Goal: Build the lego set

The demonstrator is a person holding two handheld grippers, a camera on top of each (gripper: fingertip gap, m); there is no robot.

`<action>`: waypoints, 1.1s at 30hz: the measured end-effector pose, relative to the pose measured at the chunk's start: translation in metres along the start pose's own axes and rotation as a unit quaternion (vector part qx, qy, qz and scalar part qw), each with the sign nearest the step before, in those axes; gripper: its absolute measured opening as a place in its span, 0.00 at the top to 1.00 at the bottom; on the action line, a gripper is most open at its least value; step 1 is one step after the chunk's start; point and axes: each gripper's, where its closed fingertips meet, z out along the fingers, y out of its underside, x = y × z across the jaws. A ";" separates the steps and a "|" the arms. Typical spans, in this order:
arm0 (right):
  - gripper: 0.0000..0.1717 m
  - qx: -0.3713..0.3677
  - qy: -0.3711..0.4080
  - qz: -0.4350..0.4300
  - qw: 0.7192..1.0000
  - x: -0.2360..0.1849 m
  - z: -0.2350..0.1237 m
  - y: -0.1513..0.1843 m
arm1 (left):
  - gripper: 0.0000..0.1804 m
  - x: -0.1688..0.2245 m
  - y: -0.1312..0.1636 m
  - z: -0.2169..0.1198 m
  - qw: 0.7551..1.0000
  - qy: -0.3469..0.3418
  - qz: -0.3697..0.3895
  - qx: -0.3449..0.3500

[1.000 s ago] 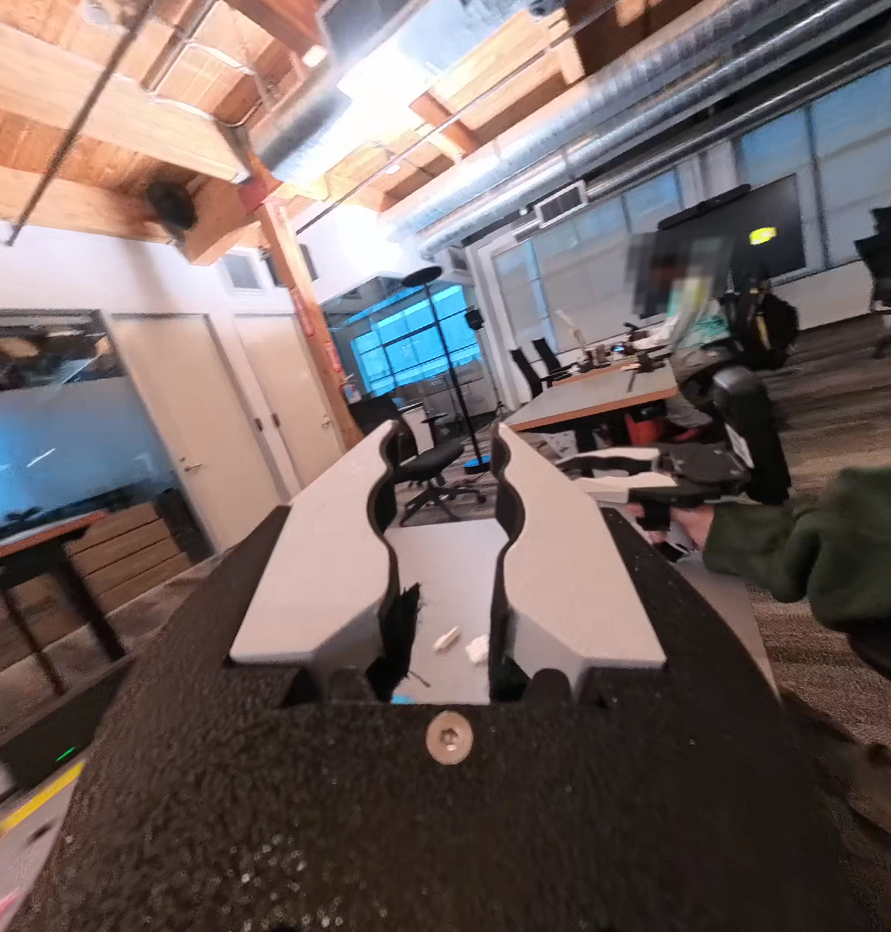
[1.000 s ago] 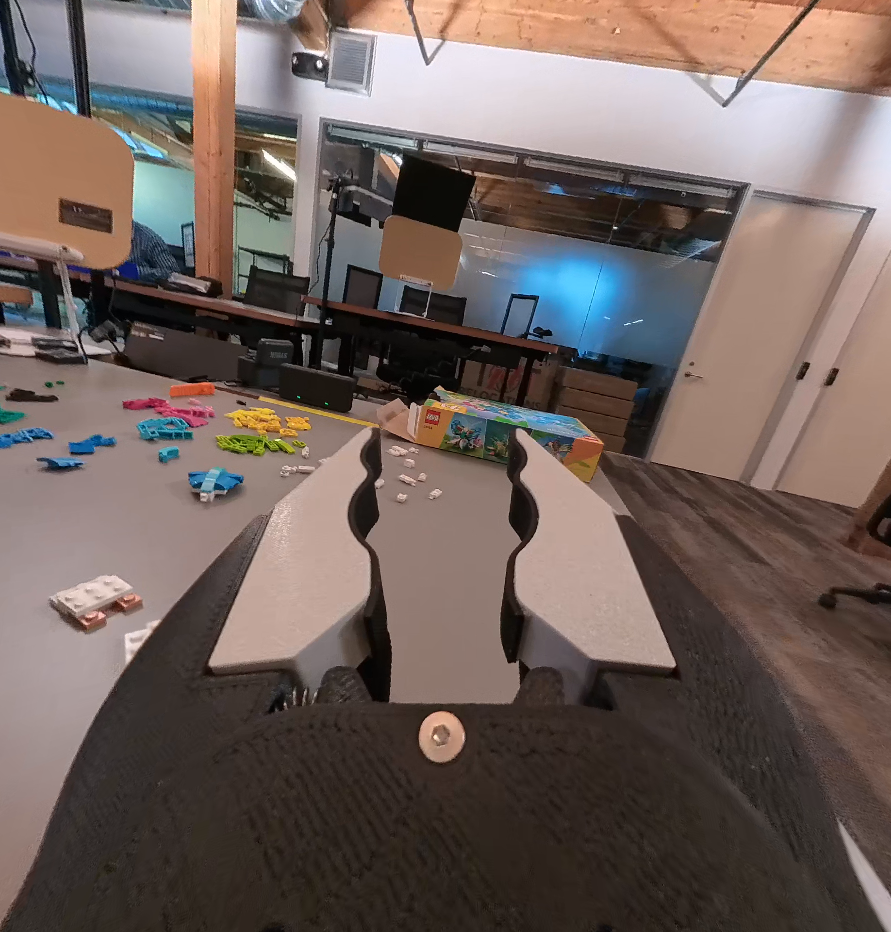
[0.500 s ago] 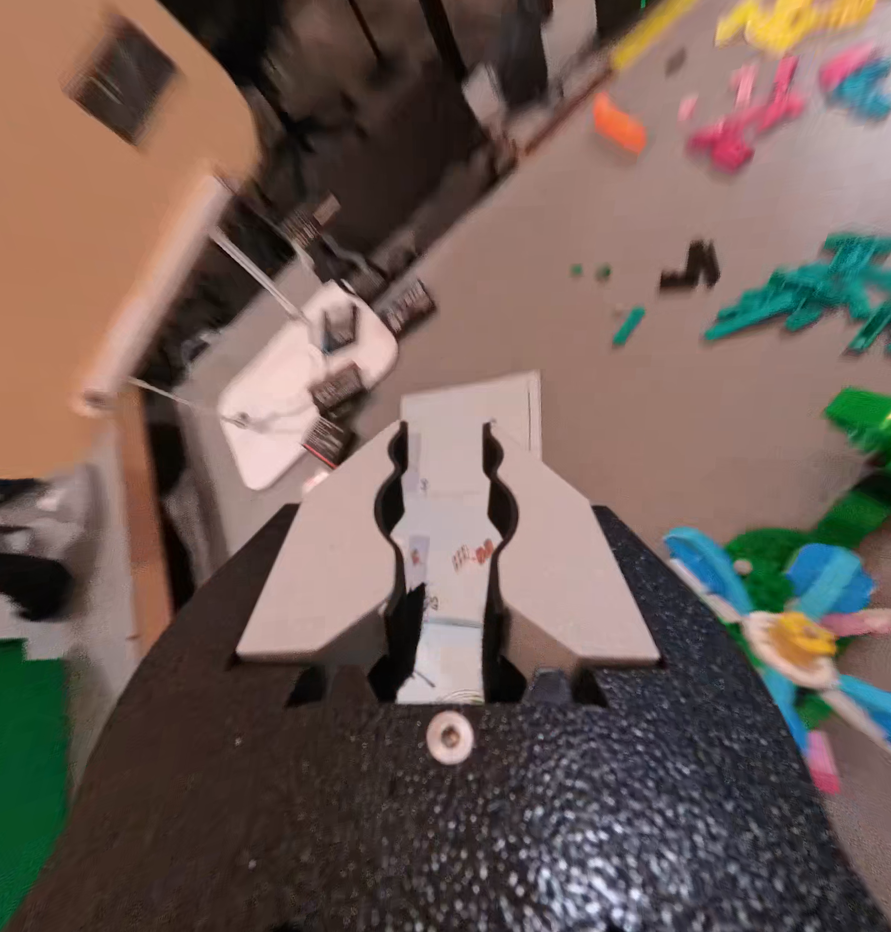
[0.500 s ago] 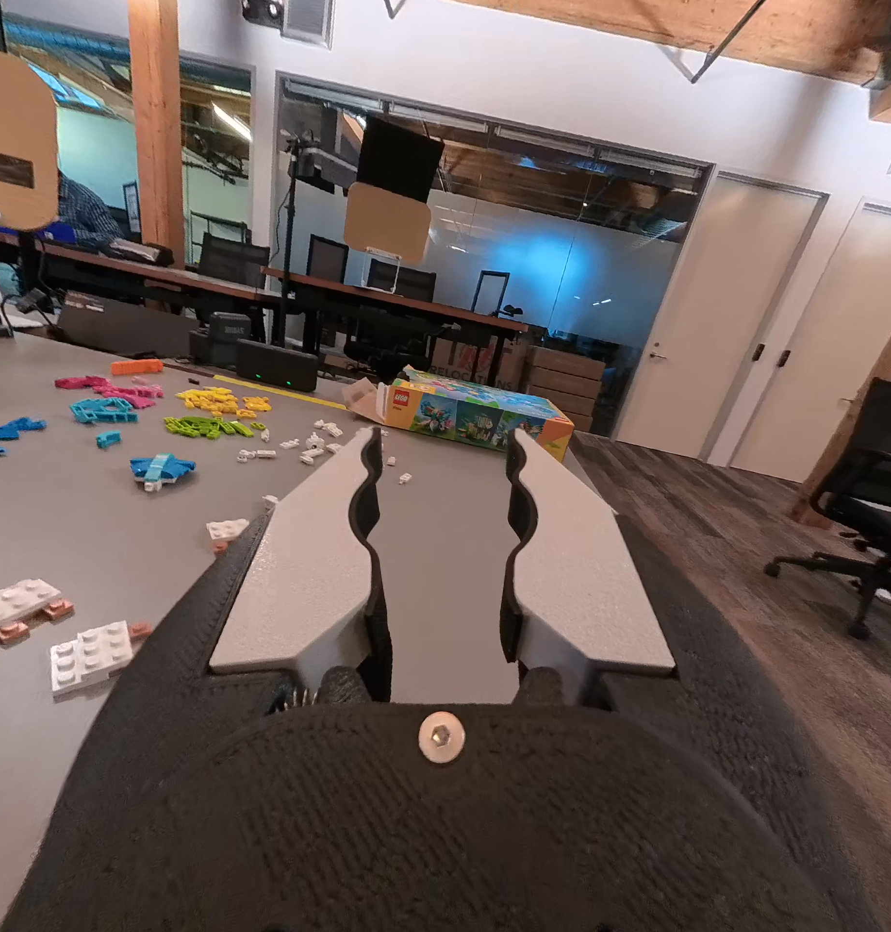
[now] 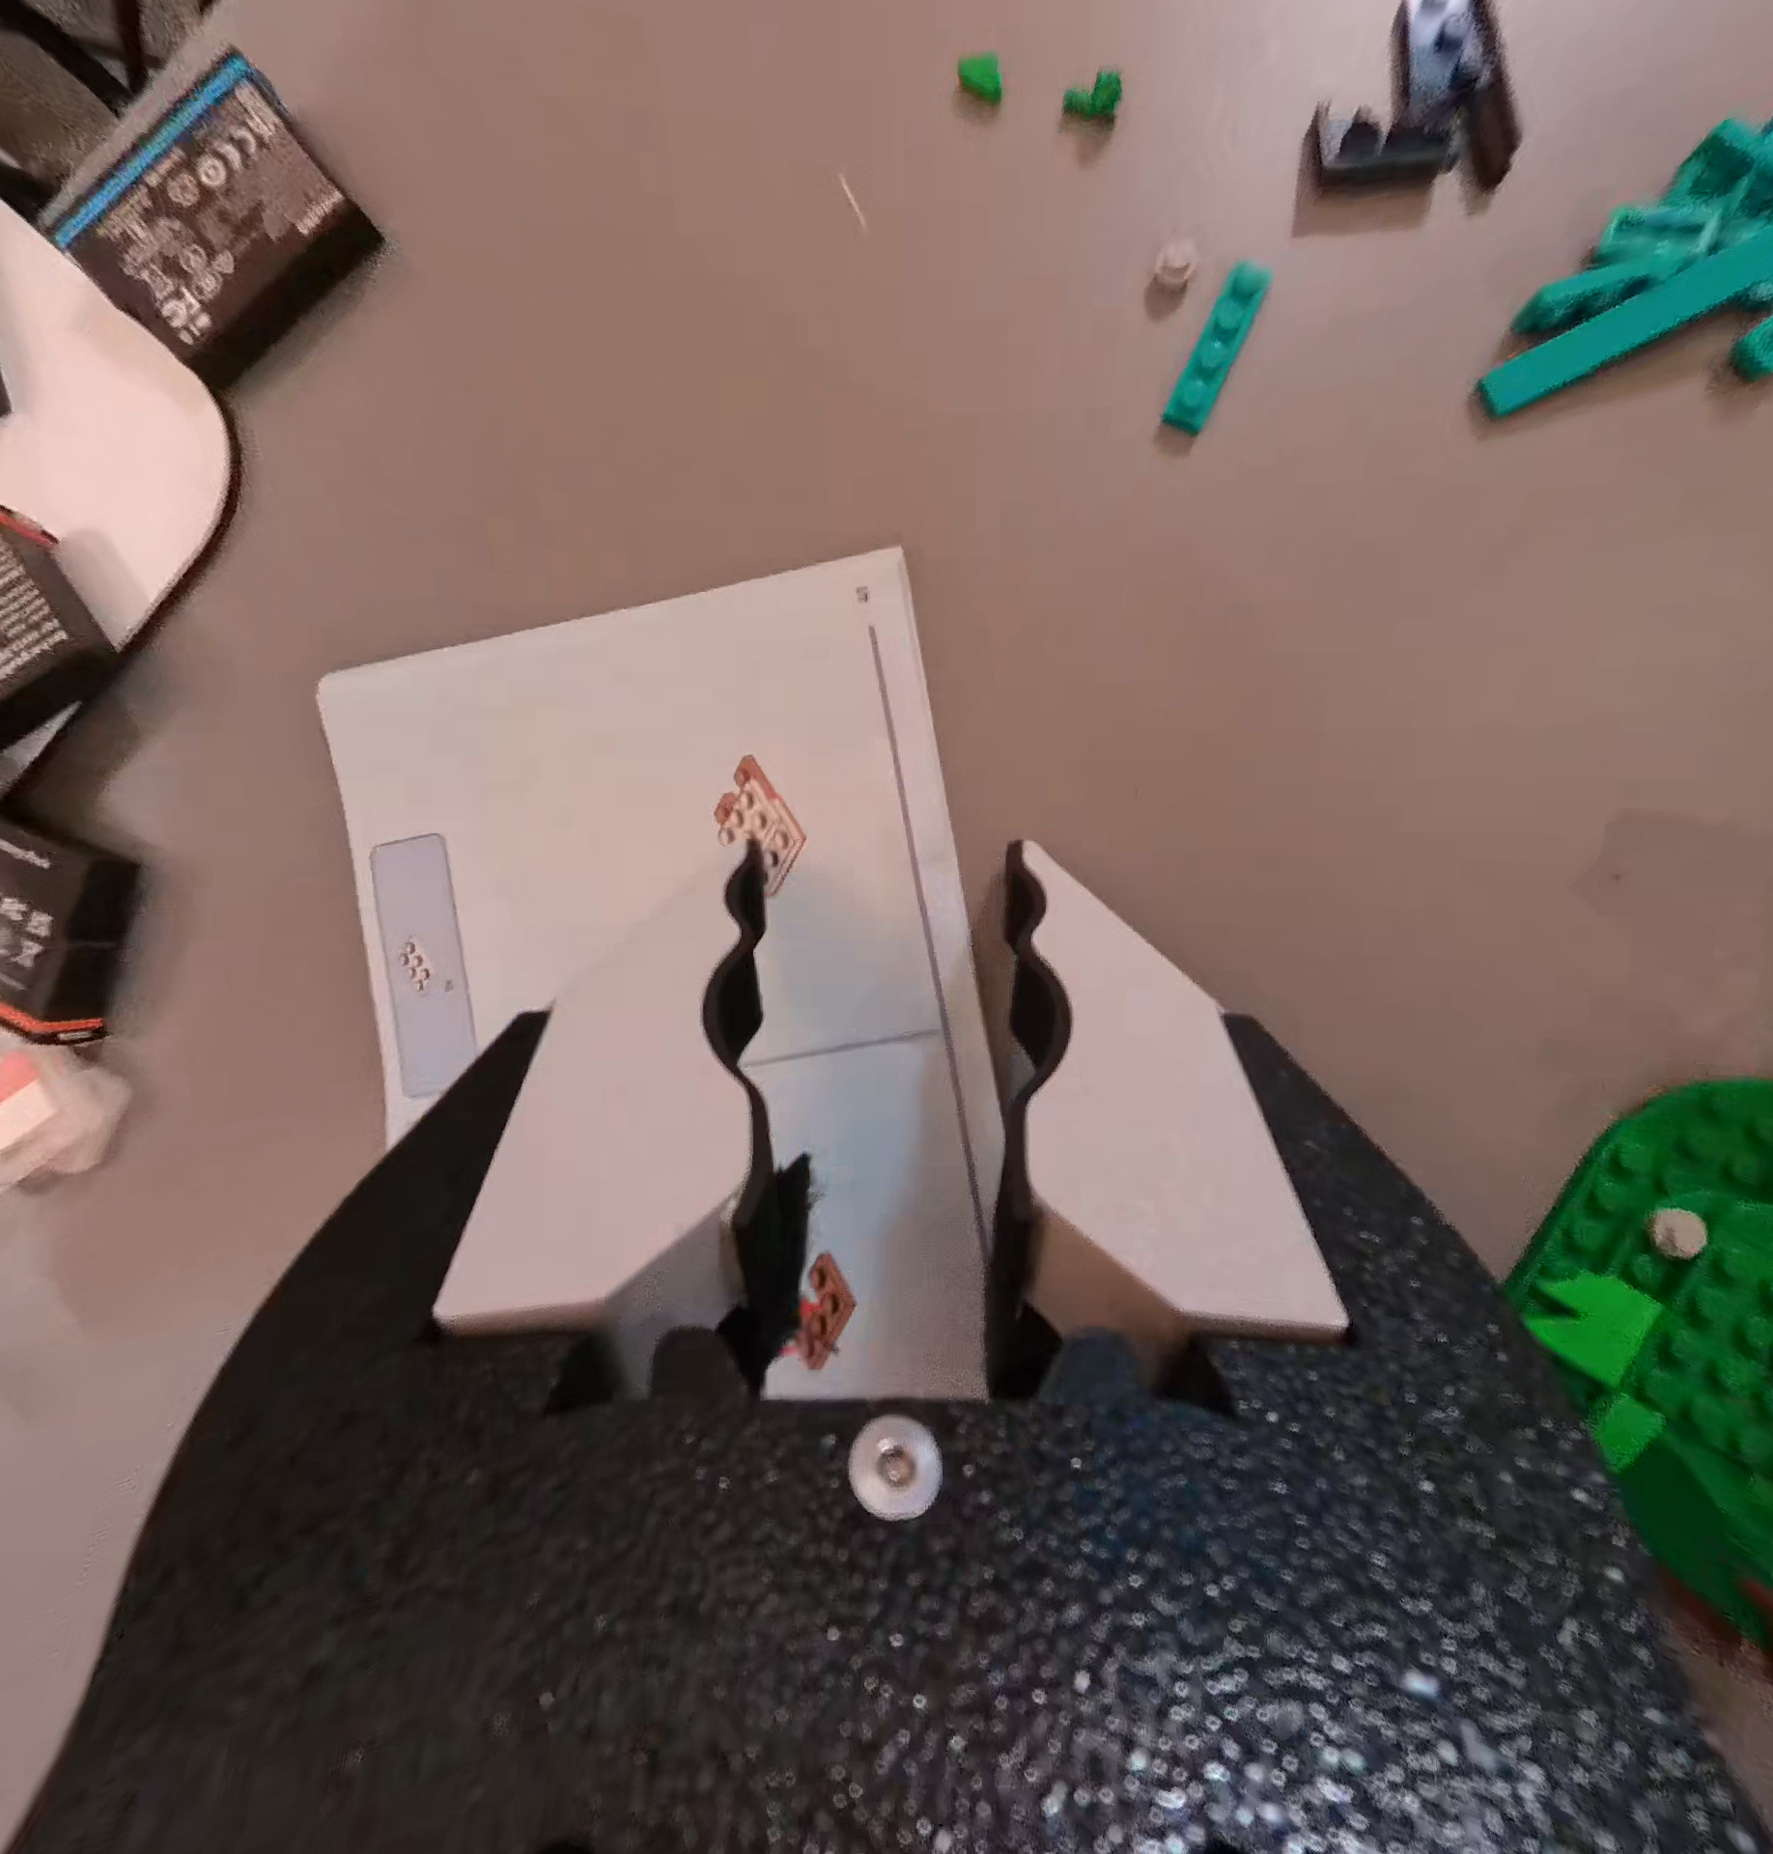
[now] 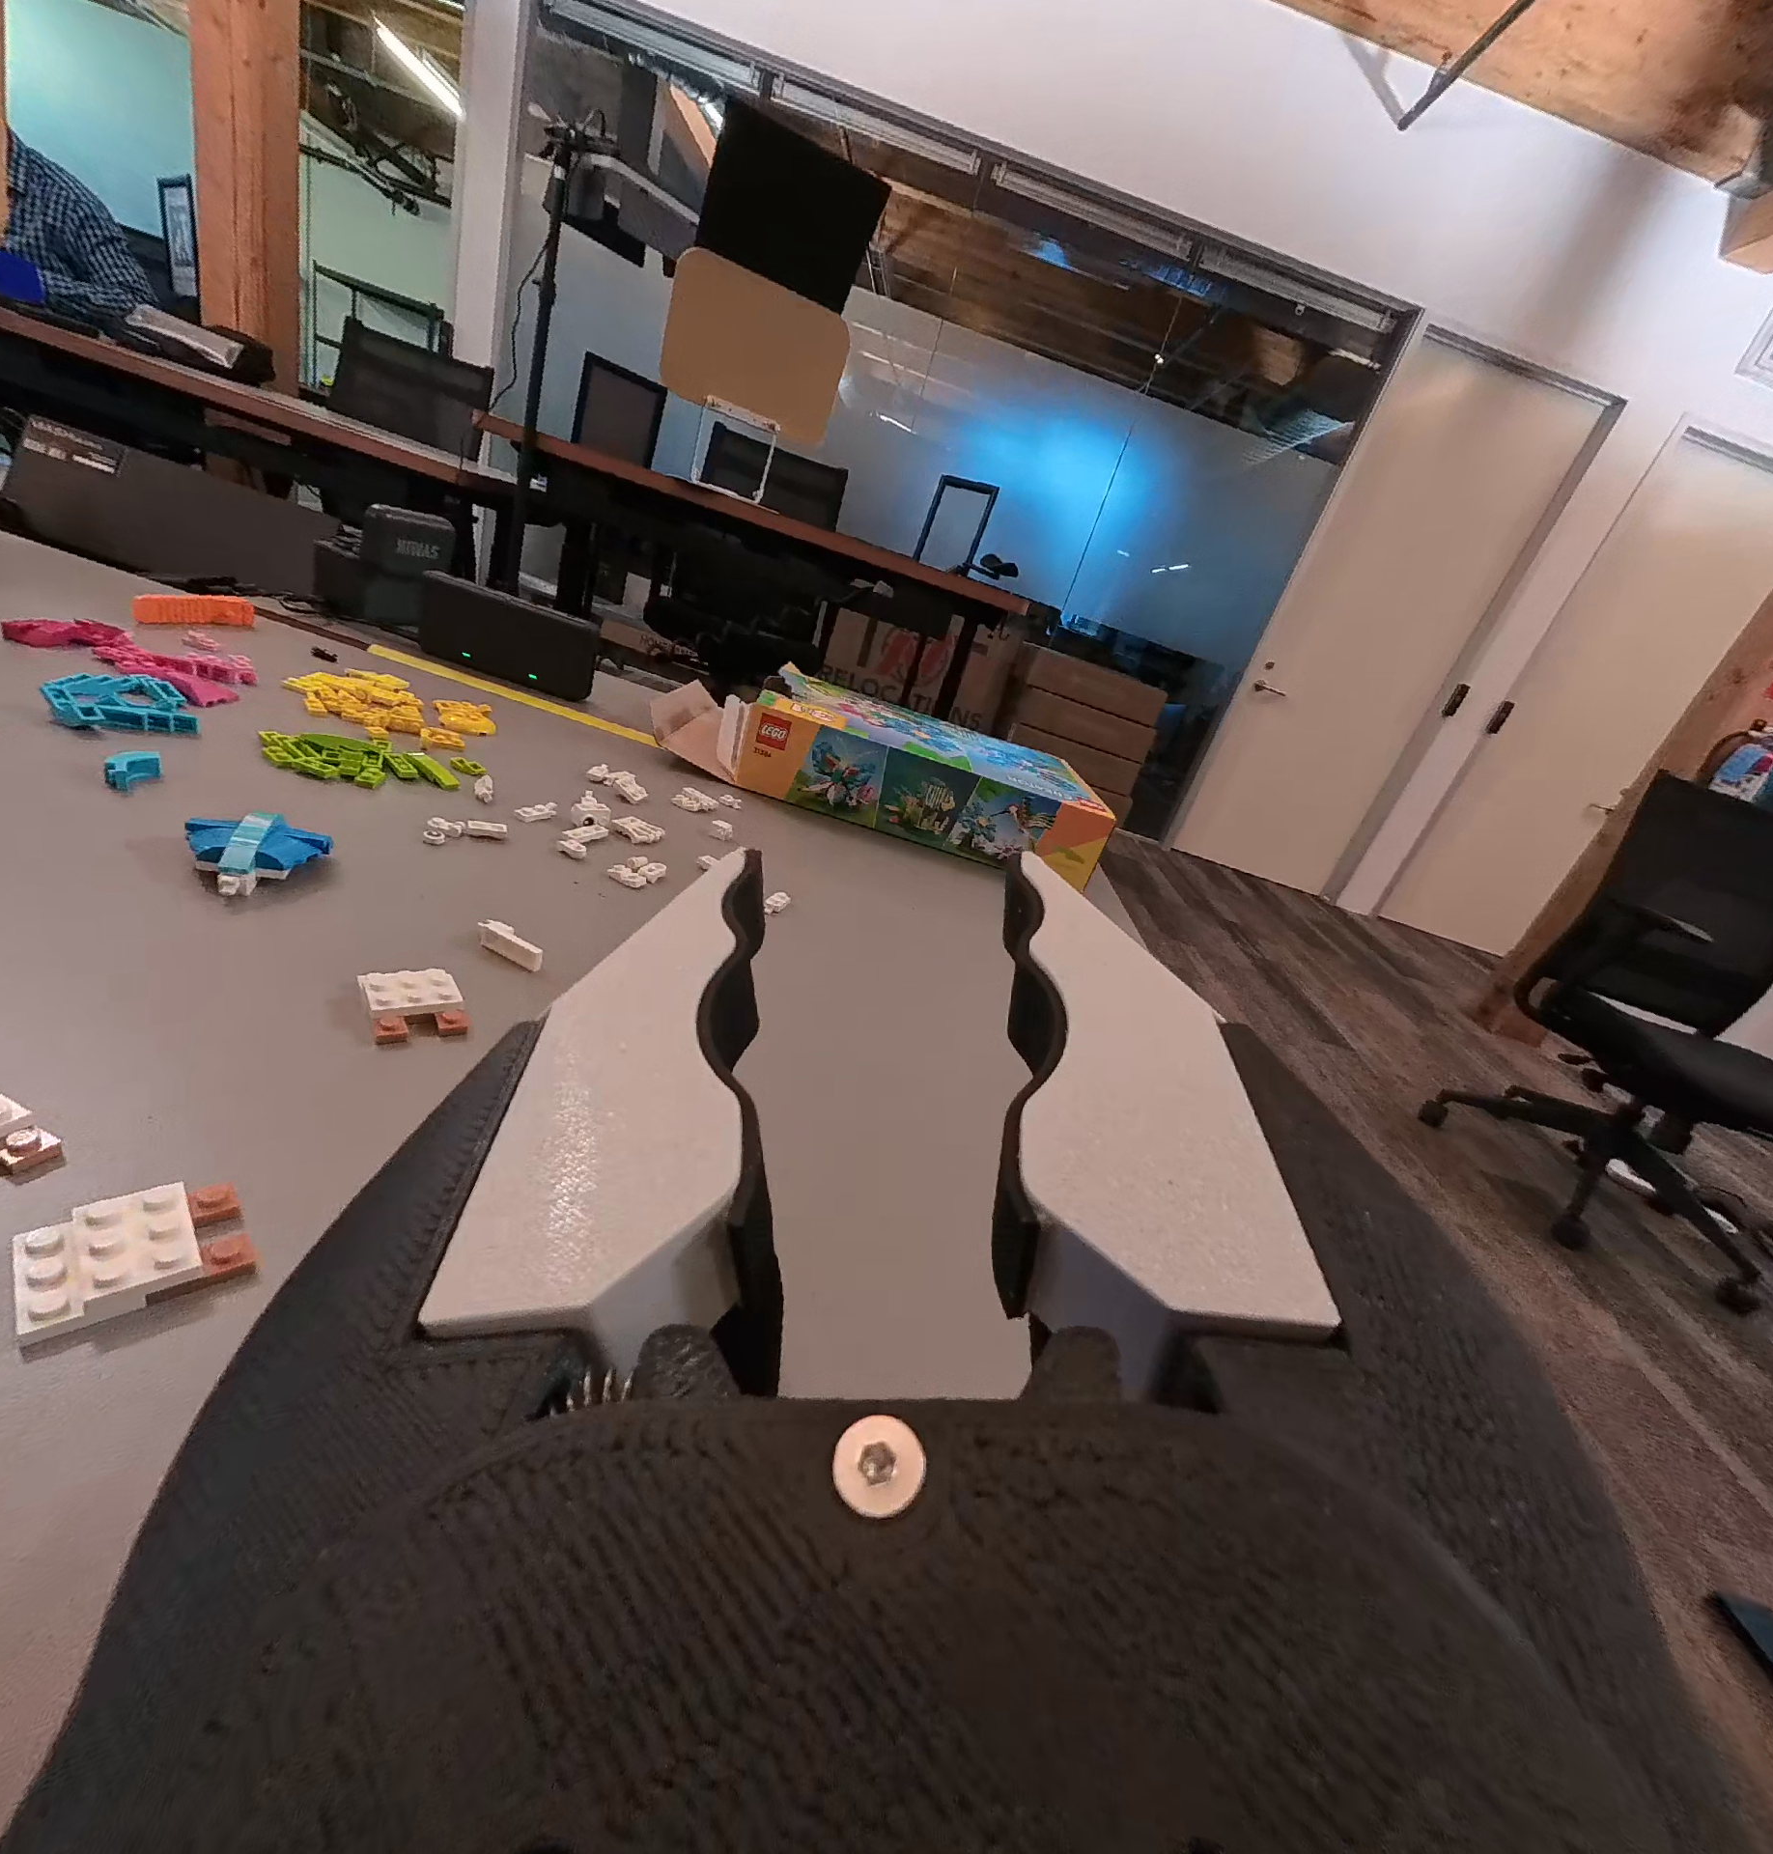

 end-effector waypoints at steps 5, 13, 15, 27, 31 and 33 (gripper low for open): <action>0.72 -0.004 -0.002 -0.007 1.000 -0.002 0.001 0.001 | 0.79 -0.005 0.002 0.002 0.998 0.019 -0.044 0.027; 0.73 -0.008 -0.003 -0.015 1.000 -0.003 0.002 0.002 | 0.87 -0.006 0.000 0.000 0.990 0.064 -0.109 0.069; 0.73 -0.008 -0.003 -0.016 1.000 -0.004 0.002 0.002 | 0.87 -0.006 -0.001 -0.001 0.985 0.079 -0.127 0.082; 0.74 -0.012 -0.004 -0.021 1.000 -0.005 0.003 0.003 | 1.00 -0.008 -0.001 -0.015 0.982 0.073 -0.128 0.121; 0.75 -0.009 -0.005 -0.020 1.000 -0.005 0.002 0.002 | 1.00 -0.030 0.003 -0.061 0.972 -0.053 -0.152 0.172; 0.75 -0.007 -0.007 -0.018 1.000 -0.005 0.002 0.002 | 1.00 -0.038 0.022 -0.095 0.962 -0.144 -0.151 0.177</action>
